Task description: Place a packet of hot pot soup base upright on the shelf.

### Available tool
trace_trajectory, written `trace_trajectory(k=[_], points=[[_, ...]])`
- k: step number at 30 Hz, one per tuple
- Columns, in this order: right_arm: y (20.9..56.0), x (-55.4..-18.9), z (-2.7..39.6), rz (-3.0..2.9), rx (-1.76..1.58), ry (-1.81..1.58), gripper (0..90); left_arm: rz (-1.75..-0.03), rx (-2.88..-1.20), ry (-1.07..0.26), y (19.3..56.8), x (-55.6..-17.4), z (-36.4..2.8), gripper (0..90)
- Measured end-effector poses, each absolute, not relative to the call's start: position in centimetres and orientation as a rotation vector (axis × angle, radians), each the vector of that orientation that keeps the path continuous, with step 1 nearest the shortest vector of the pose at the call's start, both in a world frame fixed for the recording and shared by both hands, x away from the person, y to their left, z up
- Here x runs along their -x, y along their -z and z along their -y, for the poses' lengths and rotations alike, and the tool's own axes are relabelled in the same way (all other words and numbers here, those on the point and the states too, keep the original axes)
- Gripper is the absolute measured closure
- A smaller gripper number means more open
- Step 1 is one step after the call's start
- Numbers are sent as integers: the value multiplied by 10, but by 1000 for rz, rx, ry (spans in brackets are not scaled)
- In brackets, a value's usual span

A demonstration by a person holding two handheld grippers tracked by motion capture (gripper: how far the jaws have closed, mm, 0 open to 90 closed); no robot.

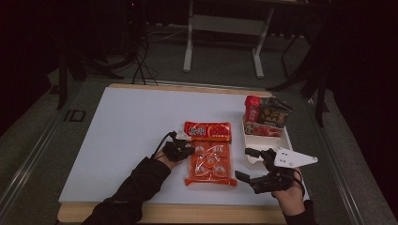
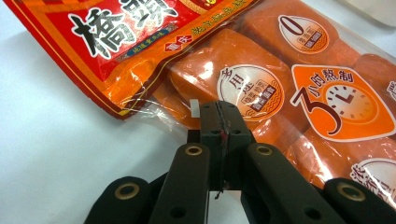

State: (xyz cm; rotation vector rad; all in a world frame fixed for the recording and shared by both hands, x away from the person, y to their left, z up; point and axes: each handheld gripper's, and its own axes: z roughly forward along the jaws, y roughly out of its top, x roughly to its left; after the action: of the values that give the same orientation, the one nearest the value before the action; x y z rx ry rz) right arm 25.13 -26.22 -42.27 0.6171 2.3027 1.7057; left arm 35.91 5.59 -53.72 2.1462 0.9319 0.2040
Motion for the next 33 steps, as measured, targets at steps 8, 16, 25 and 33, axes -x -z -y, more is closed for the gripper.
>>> trace_trajectory(k=[8,16,25,33], points=[[423,-252,265,-2297,-620,-1710,144,-981,-2076,-207,527,-377,-56,899],[425,-254,266,-2300,-629,-1710,144,-1004,-2096,-239,530,-405,-45,900],[427,-255,267,-2307,-633,-1711,144,-933,-2149,-173,533,-411,-23,900],[426,-254,266,-2304,-628,-1714,144,-900,-2146,-167,536,-398,-20,900]])
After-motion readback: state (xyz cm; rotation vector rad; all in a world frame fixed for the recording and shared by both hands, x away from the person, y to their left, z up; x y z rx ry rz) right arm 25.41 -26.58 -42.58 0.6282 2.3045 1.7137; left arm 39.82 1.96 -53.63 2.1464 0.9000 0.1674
